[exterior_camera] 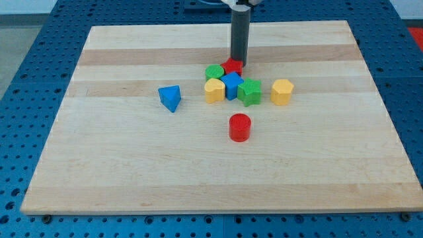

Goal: Push yellow hexagon into the green star

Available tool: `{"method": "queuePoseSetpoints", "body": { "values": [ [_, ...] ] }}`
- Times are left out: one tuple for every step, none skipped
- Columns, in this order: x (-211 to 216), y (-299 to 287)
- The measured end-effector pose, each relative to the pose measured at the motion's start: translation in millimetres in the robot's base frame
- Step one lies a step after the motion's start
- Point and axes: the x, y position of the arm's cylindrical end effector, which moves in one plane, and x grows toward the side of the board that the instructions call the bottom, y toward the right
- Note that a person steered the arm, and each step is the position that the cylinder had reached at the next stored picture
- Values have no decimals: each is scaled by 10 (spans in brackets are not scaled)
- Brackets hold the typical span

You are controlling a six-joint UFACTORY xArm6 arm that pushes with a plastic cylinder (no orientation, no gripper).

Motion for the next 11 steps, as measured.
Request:
{"method": "queuePoseSetpoints", "body": {
  "values": [
    [-3, 217],
    [38, 842],
    [399, 1276],
    [959, 1128],
    [1070, 938],
    [1069, 912],
    [1057, 912],
    [1000, 906],
    [912, 905],
    [797, 866],
    [708, 817]
  ]
}}
